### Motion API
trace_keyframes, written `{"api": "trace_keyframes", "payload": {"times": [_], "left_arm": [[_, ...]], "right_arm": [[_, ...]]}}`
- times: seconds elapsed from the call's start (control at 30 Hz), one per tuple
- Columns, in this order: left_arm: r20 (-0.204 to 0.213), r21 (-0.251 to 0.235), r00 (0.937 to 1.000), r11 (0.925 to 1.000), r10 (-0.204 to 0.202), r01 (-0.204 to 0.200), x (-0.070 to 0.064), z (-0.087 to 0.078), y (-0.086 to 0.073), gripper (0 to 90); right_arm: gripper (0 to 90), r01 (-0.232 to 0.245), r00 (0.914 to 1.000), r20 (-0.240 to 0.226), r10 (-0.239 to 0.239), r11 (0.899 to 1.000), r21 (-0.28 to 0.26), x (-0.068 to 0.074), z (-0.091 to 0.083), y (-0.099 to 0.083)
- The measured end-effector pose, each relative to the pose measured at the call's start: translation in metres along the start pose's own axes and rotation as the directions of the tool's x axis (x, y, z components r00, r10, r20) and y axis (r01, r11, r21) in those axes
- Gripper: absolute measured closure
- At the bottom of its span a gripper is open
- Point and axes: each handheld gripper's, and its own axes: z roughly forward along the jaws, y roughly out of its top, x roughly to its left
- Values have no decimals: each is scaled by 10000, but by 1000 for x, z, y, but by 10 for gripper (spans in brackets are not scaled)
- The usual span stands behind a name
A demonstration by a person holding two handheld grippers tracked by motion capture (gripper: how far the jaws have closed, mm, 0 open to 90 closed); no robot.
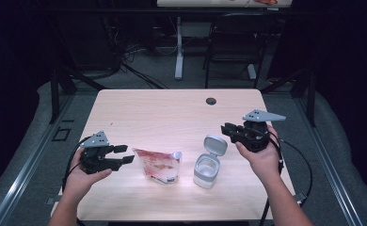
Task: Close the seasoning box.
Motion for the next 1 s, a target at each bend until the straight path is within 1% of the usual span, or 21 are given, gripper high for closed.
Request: {"api": "trace_keyframes", "payload": {"times": [0.03, 0.07, 0.1, 0.13, 0.23, 0.3, 0.43, 0.5, 0.53, 0.6, 0.67, 0.7, 0.87, 0.93, 1.0], "left_arm": [[0, 0, 10000, 10000, 0, 0, 0, 0, 0, 473], [-7, -3, 10000, 10000, -10, 10, 0, 0, 0, 473], [-11, 7, 10000, 10000, -4, 4, 0, 0, 0, 473], [-15, 17, 10000, 10000, 5, -5, 0, 0, 0, 473], [-32, 13, 10000, 10000, 19, -19, 0, 0, 0, 473], [-31, 14, 10000, 10000, 15, -15, 0, 0, 0, 473], [-43, 7, 10000, 10000, -8, 8, 1, 0, -1, 473], [-50, -3, 10000, 10000, -15, 15, 1, 0, -1, 473], [-59, -5, 10000, 10000, -2, 2, 1, 0, -1, 474], [-78, 18, 10000, 10000, 19, -18, 2, -1, -1, 473], [-82, 18, 10000, 10000, 27, -27, 2, -1, -1, 473], [-91, -36, 10000, 10000, -9, 8, 2, 0, -1, 473], [-88, -30, 10000, 10000, -14, 14, 2, -1, -1, 473], [-94, -10, 10000, 10000, -12, 12, 2, -1, -2, 473], [-97, 0, 10000, 10000, -4, 4, 2, -1, -2, 473]], "right_arm": [[763, 0, 10000, 0, 0, 10000, 0, 0, 0, 0], [793, -37, 10000, 48, 36, 9999, 119, -3, 2, 0], [793, -37, 10000, 48, 36, 9999, 119, -3, 2, 0], [832, -128, 9999, 94, 126, 9997, 223, -7, 3, -1], [883, -286, 9995, 106, 283, 9993, 236, -13, 5, -3], [896, -301, 9995, 103, 298, 9991, 301, -15, 6, -3], [900, -489, 9988, 99, 485, 9978, 458, -23, 10, -9], [900, -530, 9986, 72, 527, 9973, 500, -24, 11, -11], [900, -649, 9979, 68, 647, 9966, 508, -25, 13, -14], [900, -673, 9977, 110, 668, 9960, 583, -27, 14, -17], [900, -753, 9972, 69, 750, 9955, 575, -27, 15, -19], [900, -706, 9975, 61, 703, 9954, 648, -28, 15, -20], [900, -754, 9971, 21, 755, 9948, 679, -27, 18, -23], [900, -764, 9970, -75, 771, 9943, 740, -26, 20, -24], [900, -788, 9968, -105, 797, 9945, 694, -25, 21, -25]]}}
